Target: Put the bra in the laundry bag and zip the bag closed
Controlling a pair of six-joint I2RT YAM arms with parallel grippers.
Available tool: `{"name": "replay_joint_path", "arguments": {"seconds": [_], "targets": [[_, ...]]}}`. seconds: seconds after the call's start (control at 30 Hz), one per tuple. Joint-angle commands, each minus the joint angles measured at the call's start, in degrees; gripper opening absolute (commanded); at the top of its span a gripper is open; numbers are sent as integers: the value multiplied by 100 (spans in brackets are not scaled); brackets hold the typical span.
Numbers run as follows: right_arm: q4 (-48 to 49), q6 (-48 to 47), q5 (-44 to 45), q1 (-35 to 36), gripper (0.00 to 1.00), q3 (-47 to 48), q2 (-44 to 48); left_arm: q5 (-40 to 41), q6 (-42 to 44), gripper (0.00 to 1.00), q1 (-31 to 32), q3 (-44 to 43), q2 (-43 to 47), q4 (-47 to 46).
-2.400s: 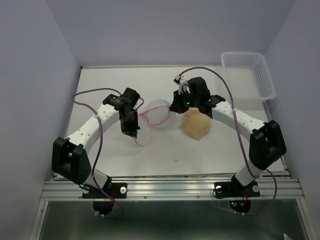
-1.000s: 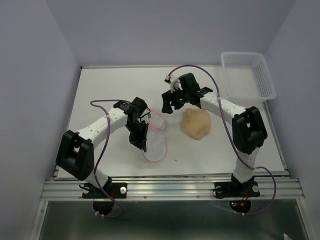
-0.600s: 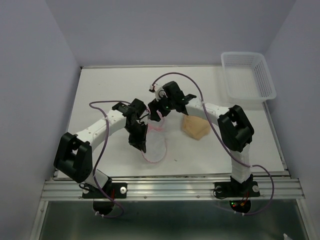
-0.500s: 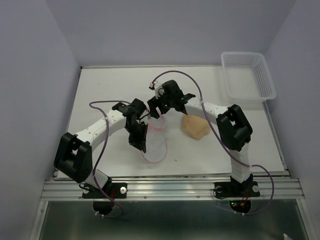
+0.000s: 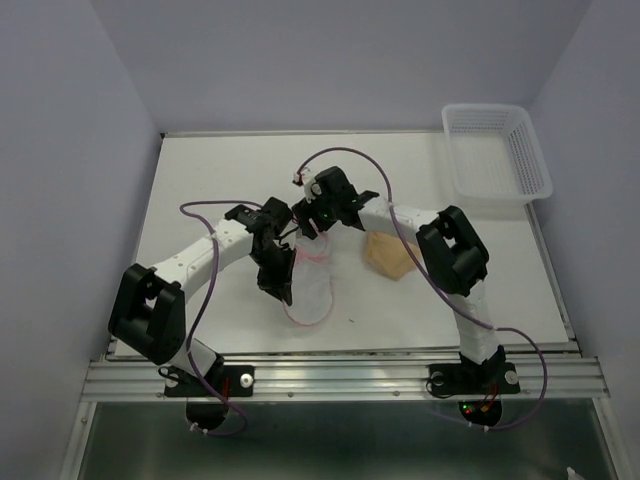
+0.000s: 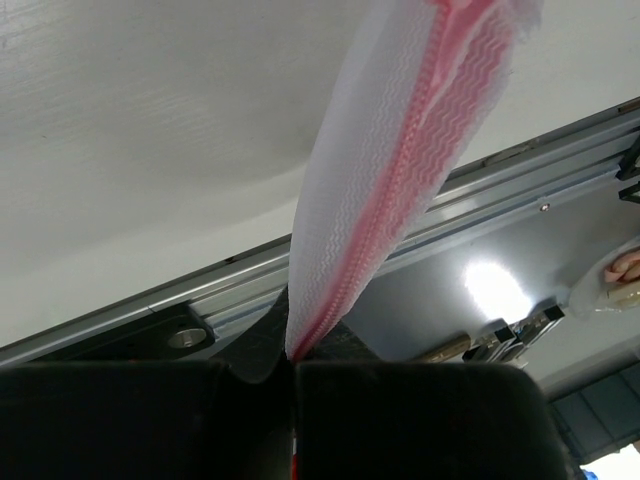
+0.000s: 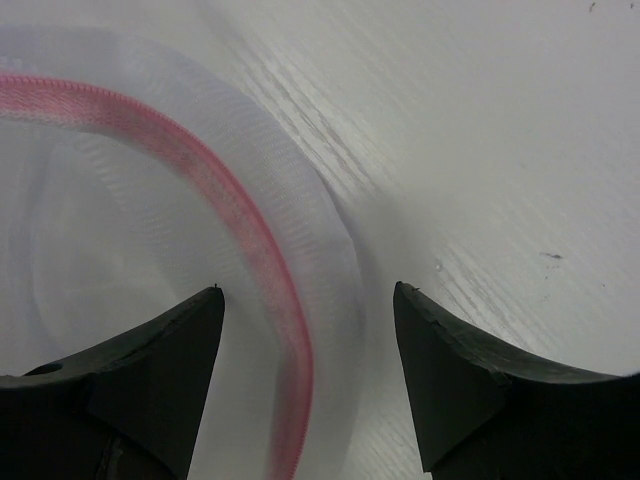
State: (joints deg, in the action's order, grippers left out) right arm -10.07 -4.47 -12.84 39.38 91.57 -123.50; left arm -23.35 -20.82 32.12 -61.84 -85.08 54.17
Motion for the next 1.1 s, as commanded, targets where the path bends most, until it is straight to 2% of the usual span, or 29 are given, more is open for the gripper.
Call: {"name": "replay_joint_path", "arguments": {"seconds": [0.0,0.03,0.07,0.1,0.17,0.3,0.37,0.43,0.63,0.87,1.0,1.03,1.07], "targets": [[84,69,798,53,69,124,160,24,148,0,-21,-91,-35,85],[58,104,922,53,64,133,186,33,157,0,-30,-126,-44,85],[22,156,1054,53,45,159,212,33,148,0,-30,-152,-35,85],[-21,200,1151,53,35,194,213,41,148,0,-30,-170,-44,93],[-101,289,1266,53,24,221,265,111,148,0,-39,-266,-44,146],[-206,403,1889,53,24,203,414,173,122,0,-48,-267,-26,190],[-233,421,2092,53,29,212,555,173,78,0,-57,-267,-35,181],[-294,412,2328,53,29,186,678,217,43,0,-65,-310,-44,208],[-478,254,2918,53,23,63,1520,437,-45,0,-197,-732,-70,226],[-655,236,3366,53,22,-156,2181,367,-124,0,-285,-742,-149,14],[-663,210,3526,53,14,-289,2497,437,-124,0,-311,-732,-246,23],[-655,166,3360,53,14,-315,2541,420,-115,0,-303,-750,-237,-12],[-655,131,3219,53,21,-341,2524,367,-107,0,-311,-768,-211,-29]]}}
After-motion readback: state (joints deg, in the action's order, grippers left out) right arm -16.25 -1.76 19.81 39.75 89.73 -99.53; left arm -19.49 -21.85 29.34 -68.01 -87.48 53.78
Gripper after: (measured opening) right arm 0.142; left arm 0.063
